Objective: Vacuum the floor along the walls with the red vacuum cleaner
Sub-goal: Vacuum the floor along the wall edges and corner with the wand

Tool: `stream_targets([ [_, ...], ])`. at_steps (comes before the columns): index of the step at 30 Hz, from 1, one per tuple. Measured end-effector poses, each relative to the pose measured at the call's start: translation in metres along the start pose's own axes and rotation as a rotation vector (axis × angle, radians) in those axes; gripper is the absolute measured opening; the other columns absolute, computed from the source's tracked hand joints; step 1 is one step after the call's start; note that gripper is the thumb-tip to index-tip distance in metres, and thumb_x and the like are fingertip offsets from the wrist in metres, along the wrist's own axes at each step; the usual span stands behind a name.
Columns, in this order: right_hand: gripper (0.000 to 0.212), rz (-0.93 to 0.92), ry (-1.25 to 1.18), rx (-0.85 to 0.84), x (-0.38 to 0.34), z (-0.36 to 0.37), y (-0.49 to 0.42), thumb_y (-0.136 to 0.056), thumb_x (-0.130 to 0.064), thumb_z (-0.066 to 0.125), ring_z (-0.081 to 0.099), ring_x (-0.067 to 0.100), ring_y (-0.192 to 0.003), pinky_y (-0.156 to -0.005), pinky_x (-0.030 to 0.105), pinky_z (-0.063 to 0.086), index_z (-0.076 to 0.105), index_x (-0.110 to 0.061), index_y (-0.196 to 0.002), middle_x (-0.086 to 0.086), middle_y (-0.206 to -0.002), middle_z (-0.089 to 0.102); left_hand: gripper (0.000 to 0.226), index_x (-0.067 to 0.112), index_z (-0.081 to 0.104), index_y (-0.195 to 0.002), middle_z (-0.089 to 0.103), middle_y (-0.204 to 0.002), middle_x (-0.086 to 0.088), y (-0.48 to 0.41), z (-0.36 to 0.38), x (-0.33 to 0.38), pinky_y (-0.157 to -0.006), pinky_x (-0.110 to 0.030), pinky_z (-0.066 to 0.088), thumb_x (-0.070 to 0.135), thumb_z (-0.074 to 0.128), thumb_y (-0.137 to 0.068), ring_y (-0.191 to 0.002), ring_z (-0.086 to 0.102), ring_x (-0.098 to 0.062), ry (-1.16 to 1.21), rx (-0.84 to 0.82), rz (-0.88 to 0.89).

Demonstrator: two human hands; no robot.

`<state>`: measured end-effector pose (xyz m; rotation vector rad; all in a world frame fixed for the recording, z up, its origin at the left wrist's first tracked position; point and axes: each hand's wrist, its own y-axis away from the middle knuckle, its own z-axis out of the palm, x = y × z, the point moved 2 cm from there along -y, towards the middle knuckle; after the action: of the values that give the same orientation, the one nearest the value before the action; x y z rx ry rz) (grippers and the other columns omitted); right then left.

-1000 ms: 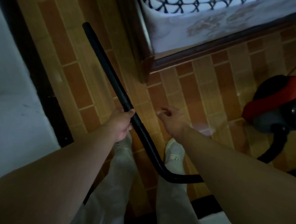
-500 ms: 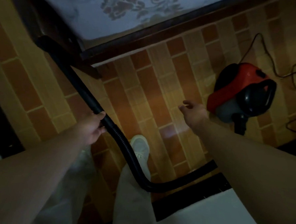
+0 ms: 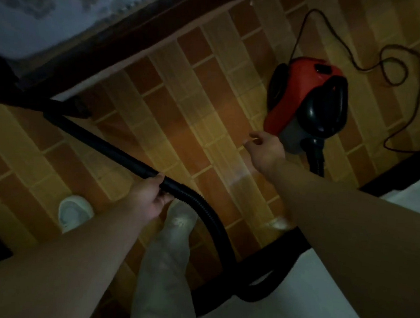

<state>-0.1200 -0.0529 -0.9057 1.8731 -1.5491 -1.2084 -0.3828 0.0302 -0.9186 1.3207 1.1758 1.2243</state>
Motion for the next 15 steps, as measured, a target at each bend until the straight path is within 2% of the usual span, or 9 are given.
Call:
stream_targets([
  [3,0.041,-0.004,0.016,0.076,0.013,-0.022,-0.011,-0.101,-0.033,0.059,0.061,0.024,-0.110,-0.087,0.036,0.055,0.058,-0.020,-0.140,0.005,-0.135,0.058,0.030,0.003,0.047,-0.134,0.058,-0.107,-0.016,-0.006,0.030,-0.014,-0.099,-0.056,0.052,0.007,0.051,-0.105,-0.093,0.062,-0.031,0.007,0.018,-0.040],
  [5,0.039,-0.026,0.036,0.143,0.022,-0.037,-0.020,-0.101,-0.030,0.059,0.060,0.021,-0.111,-0.085,0.029,0.051,0.058,-0.019,-0.139,0.006,-0.136,0.059,0.034,0.001,0.046,-0.136,0.059,-0.106,-0.015,-0.011,0.049,-0.021,-0.101,-0.055,0.052,0.010,0.052,-0.105,-0.096,0.063,-0.031,-0.020,0.020,-0.057],
  [7,0.041,-0.054,0.107,0.224,0.029,-0.053,-0.030,-0.100,-0.031,0.060,0.058,0.021,-0.115,-0.087,0.025,0.045,0.058,-0.017,-0.139,0.007,-0.135,0.059,0.038,0.000,0.046,-0.139,0.060,-0.111,-0.015,-0.017,0.065,-0.028,-0.100,-0.055,0.053,0.011,0.054,-0.104,-0.107,0.063,-0.033,-0.049,0.014,-0.065],
  [9,0.045,-0.085,0.210,0.319,0.036,-0.068,-0.041,-0.099,-0.033,0.062,0.053,0.028,-0.123,-0.098,0.034,0.047,0.056,-0.016,-0.141,0.010,-0.136,0.056,0.037,-0.002,0.048,-0.137,0.061,-0.116,-0.017,-0.024,0.078,-0.032,-0.097,-0.055,0.054,0.010,0.056,-0.103,-0.112,0.063,-0.035,-0.071,0.009,-0.061],
  [11,0.050,-0.091,0.329,0.377,0.039,-0.083,-0.053,-0.099,-0.034,0.061,0.043,0.033,-0.130,-0.106,0.044,0.043,0.050,-0.015,-0.144,0.012,-0.142,0.048,0.036,-0.004,0.050,-0.135,0.061,-0.115,-0.017,-0.029,0.090,-0.033,-0.093,-0.055,0.056,0.009,0.057,-0.102,-0.111,0.064,-0.035,-0.089,-0.002,-0.057],
  [15,0.058,-0.054,0.477,0.462,0.042,-0.109,-0.080,-0.099,-0.036,0.061,0.034,0.037,-0.136,-0.107,0.050,0.039,0.041,-0.012,-0.147,0.015,-0.151,0.036,0.031,-0.004,0.053,-0.130,0.062,-0.109,-0.017,-0.038,0.109,-0.030,-0.071,-0.047,0.059,0.008,0.058,-0.101,-0.097,0.066,-0.032,-0.114,-0.028,-0.055],
])
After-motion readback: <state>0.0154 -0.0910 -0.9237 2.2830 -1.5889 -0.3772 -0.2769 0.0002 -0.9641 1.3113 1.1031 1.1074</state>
